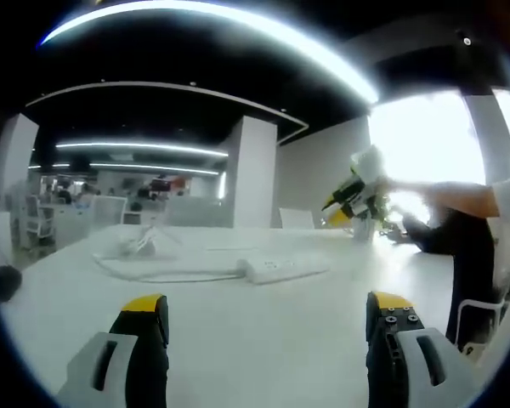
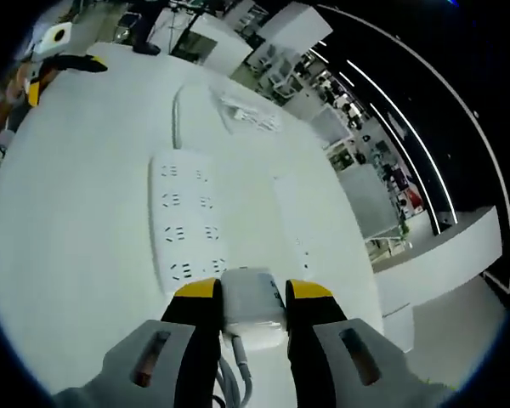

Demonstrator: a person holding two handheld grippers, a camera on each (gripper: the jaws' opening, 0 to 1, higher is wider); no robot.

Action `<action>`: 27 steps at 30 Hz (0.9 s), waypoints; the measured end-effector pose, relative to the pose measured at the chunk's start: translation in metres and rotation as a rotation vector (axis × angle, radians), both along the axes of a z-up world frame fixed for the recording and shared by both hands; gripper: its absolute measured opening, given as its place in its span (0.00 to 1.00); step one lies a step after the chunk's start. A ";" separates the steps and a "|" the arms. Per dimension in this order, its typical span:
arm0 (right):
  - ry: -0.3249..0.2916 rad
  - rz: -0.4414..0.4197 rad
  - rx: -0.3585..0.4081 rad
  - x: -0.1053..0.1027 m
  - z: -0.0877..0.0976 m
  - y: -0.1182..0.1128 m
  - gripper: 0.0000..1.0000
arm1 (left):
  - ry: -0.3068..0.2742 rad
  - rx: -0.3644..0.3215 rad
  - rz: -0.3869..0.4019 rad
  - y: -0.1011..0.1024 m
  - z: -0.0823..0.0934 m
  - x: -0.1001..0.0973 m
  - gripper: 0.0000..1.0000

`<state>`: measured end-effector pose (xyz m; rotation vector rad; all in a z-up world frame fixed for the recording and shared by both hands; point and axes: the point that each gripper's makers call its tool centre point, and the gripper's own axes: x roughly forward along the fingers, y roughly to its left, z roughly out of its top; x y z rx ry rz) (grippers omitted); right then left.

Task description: Straighten the power strip on the desk, plug the charger into it

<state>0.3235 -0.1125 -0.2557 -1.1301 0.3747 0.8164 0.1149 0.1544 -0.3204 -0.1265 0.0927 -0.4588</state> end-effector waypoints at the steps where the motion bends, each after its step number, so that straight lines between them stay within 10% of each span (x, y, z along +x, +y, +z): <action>1: 0.005 0.004 -0.006 0.000 0.000 0.001 0.27 | 0.000 0.001 0.000 0.000 0.000 0.000 0.99; 27: 0.157 0.025 -0.304 -0.009 -0.035 0.012 0.27 | 0.005 -0.002 0.001 0.000 -0.001 -0.001 0.99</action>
